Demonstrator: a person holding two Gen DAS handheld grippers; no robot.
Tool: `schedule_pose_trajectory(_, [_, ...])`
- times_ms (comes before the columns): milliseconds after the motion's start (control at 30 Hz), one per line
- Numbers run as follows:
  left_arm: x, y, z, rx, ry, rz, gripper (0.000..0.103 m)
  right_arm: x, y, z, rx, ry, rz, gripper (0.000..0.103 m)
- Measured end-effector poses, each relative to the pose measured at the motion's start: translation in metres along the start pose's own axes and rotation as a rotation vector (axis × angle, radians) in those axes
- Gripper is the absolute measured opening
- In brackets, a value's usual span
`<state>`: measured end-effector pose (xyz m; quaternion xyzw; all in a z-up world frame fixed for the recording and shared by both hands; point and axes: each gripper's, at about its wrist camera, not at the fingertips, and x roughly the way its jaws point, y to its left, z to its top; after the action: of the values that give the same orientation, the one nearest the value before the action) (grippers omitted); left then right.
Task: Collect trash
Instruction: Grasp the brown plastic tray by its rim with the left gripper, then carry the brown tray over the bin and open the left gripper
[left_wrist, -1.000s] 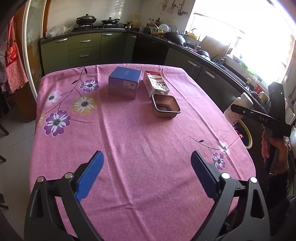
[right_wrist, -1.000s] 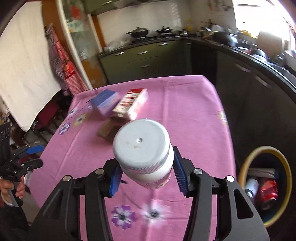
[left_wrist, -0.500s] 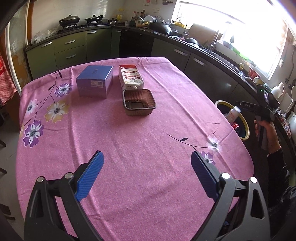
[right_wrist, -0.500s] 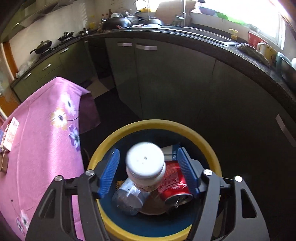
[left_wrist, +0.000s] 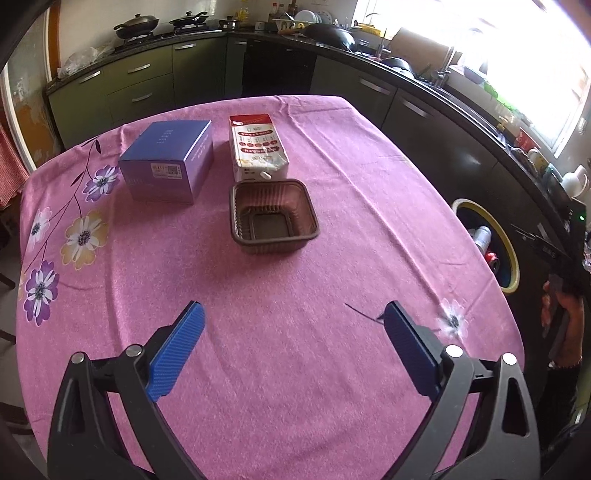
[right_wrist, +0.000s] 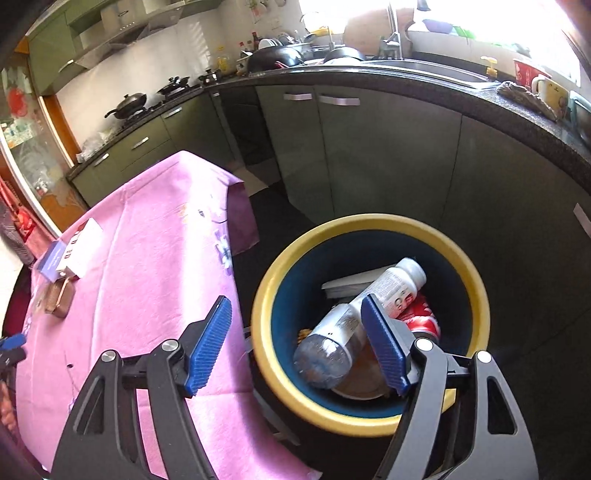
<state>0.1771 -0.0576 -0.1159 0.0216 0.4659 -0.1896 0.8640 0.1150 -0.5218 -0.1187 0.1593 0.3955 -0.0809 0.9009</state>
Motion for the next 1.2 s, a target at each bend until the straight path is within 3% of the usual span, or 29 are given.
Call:
schedule_pose_trajectory(300, [0.051, 0.004, 0.027, -0.104, -0.011, 0.086, 0.094, -0.01, 0.022, -0.008, -0.001, -0.026, 0.101, 0.075])
schedule_pose_trajectory(567, [0.069, 0.005, 0.04, -0.135, -0.033, 0.165, 0.094, -0.002, 0.023, -0.006, 0.008, -0.014, 0.137, 0.077])
schedule_pose_trajectory(933, [0.075, -0.001, 0.045, -0.116, -0.035, 0.202, 0.067, 0.007, 0.011, -0.008, 0.038, 0.002, 0.142, 0.078])
schedule_pose_trajectory(1200, [0.072, -0.001, 0.043, -0.116, -0.028, 0.185, 0.067, 0.01, 0.011, -0.009, 0.036, 0.01, 0.148, 0.078])
